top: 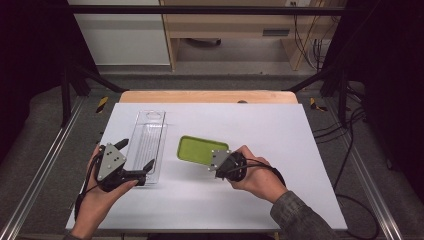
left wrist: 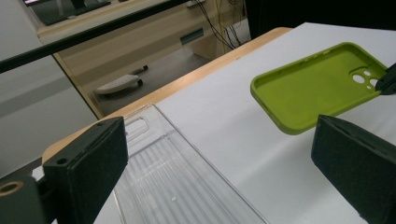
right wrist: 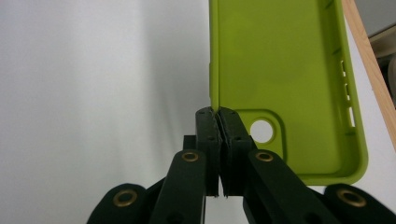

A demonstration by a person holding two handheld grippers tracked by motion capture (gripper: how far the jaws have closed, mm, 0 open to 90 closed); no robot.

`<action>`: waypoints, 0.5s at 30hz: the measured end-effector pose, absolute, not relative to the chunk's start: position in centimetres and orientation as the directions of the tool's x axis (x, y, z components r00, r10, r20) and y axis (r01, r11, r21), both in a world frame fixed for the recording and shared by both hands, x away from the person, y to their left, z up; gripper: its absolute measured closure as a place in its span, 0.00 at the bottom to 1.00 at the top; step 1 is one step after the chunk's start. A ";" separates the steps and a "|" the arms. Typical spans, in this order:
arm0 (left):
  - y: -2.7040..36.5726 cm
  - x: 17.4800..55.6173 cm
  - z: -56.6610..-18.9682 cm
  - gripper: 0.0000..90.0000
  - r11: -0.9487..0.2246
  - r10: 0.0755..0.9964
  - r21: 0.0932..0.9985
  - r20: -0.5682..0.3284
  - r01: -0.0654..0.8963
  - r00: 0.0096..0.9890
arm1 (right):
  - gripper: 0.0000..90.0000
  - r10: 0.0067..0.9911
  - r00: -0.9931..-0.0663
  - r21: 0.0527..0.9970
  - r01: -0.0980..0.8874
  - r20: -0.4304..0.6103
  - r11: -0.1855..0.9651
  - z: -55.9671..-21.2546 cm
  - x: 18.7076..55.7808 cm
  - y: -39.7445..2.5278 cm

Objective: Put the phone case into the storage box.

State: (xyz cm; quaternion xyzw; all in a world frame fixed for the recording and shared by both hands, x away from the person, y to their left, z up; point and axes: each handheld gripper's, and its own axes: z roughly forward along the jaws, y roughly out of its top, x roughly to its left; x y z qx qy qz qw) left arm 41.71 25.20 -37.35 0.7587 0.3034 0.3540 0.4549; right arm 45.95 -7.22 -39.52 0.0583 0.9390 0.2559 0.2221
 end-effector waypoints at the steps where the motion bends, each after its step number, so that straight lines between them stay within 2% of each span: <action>1: 25.2 41.8 -37.4 0.04 -0.408 0.780 0.902 0.265 0.140 0.566 | 0.98 0.219 -0.895 0.500 -0.006 -0.389 0.866 -39.5 45.9 -7.2; 6: 25.4 42.4 -37.6 0.04 -0.404 0.777 0.900 0.244 0.163 0.580 | 0.98 0.206 -0.898 0.495 -0.015 -0.388 0.869 -39.6 45.7 -6.9; 15: 25.5 43.0 -36.8 0.05 -0.463 0.756 0.871 0.289 0.168 0.587 | 0.98 0.188 -0.893 0.469 -0.029 -0.408 0.882 -40.2 45.0 -6.8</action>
